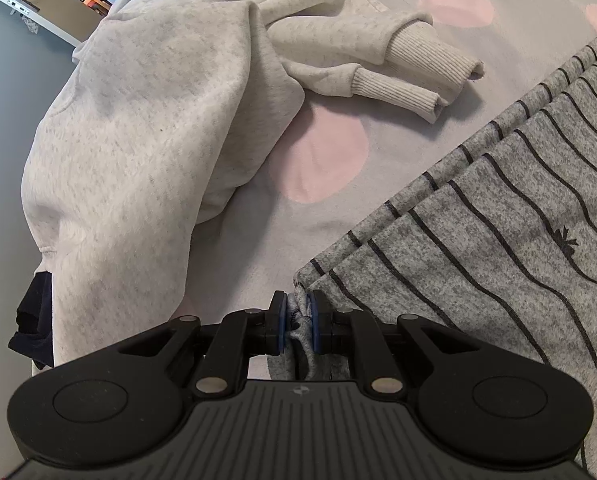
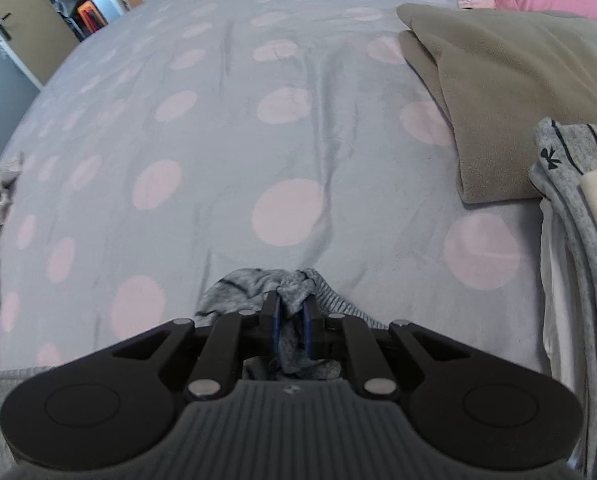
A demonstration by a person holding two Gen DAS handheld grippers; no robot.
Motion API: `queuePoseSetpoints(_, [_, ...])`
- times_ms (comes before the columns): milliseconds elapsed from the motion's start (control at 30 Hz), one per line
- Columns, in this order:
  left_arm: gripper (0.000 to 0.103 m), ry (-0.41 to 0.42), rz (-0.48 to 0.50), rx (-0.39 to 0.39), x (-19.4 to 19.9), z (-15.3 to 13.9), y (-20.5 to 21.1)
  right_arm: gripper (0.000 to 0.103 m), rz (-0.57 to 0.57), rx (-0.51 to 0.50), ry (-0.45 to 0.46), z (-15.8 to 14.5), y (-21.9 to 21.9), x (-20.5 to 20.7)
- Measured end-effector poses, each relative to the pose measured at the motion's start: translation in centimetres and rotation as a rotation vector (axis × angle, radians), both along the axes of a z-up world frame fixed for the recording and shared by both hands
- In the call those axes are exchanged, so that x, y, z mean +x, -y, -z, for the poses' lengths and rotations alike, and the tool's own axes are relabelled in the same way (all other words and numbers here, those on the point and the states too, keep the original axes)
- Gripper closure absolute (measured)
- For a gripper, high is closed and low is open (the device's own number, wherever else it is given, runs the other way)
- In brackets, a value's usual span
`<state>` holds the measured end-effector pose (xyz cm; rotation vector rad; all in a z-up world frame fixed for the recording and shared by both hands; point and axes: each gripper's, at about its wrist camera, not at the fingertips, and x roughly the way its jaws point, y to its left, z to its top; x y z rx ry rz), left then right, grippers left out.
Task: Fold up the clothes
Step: 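Pinch the pant waistband with the right gripper while the left gripper holds the hem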
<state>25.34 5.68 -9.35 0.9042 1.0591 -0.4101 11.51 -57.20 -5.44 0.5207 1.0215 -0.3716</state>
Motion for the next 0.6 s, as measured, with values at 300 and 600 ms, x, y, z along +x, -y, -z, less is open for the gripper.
queuePoseSetpoints(300, [0.093, -0.002, 0.016, 0.007, -0.4, -0.1, -0.2, 0.04, 0.047, 0.037, -0.01, -0.7, -0.2, 1.7])
queuePoseSetpoints(600, [0.093, -0.006, 0.026, 0.03, -0.5, -0.3, 0.3, 0.029, -0.012, -0.048, -0.173, 2.2, -4.1, 5.9])
